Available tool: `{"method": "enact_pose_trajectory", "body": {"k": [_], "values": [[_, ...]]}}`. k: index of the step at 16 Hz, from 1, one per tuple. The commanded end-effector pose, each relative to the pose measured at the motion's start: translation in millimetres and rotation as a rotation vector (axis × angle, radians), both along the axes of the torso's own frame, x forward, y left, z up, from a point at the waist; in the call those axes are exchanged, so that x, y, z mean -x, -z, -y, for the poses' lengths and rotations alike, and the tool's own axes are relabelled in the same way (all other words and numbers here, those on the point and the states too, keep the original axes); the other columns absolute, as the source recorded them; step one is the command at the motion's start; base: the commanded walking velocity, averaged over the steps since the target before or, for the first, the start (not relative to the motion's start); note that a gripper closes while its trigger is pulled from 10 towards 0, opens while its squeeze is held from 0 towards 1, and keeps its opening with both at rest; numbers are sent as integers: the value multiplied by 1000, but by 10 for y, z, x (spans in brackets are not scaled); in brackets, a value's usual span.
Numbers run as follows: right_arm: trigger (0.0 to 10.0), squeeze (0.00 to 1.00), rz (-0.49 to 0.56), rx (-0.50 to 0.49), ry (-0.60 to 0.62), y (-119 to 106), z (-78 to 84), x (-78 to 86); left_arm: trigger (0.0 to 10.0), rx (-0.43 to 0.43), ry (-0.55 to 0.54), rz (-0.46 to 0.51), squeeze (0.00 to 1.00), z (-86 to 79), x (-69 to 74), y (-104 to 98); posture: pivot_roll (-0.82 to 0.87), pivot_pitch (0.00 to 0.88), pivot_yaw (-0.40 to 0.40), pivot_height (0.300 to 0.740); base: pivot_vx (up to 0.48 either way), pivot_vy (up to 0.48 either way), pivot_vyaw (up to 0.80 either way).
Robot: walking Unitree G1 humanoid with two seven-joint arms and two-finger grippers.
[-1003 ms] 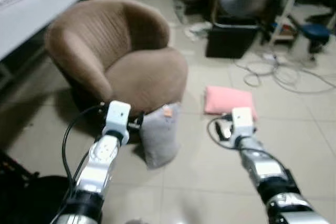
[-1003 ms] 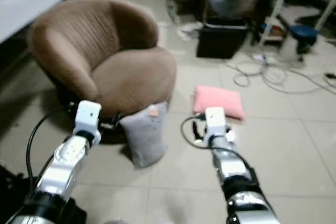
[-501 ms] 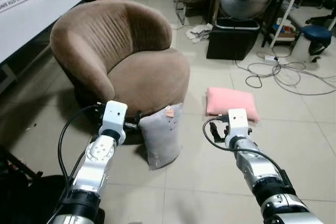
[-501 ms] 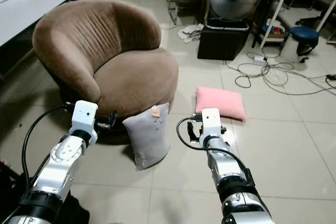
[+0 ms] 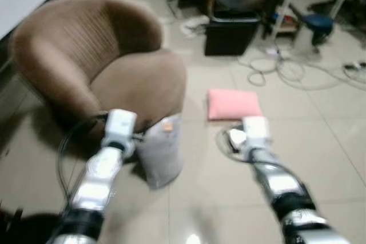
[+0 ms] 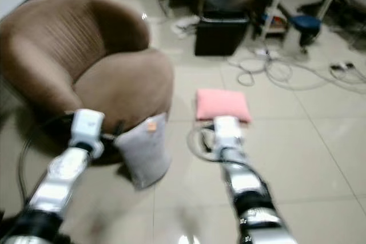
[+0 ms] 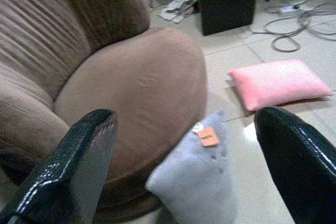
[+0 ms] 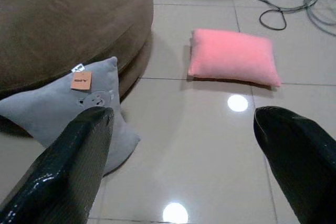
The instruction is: Move the pillow to the sofa from floor
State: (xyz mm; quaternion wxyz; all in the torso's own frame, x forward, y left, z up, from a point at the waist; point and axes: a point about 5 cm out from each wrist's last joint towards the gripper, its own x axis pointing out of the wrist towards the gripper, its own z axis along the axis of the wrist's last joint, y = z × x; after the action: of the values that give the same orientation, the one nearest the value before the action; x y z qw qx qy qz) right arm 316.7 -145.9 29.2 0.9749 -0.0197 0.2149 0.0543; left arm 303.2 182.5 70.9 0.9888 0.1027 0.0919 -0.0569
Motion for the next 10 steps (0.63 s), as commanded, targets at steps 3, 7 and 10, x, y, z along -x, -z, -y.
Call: {"method": "enact_pose_trajectory", "body": {"k": [3, 7, 10], "values": [[10000, 0, 0, 49, 9, 4, 172, 13, 10000, 12, 29, -2, 0, 97, -5, 1, 63, 0, 5, 740, 280, 0, 0], [10000, 0, 4, 75, -38, 1, 127, 15, 10000, 14, -9, 0, 0, 0, 2, 1, 63, 0, 4, 740, 284, 0, 164], [10000, 0, 8, 79, -60, 2, 109, 19, 10000, 14, -10, 15, 0, -42, 27, -9, 68, 0, -3, 740, 280, 0, 754]]}}
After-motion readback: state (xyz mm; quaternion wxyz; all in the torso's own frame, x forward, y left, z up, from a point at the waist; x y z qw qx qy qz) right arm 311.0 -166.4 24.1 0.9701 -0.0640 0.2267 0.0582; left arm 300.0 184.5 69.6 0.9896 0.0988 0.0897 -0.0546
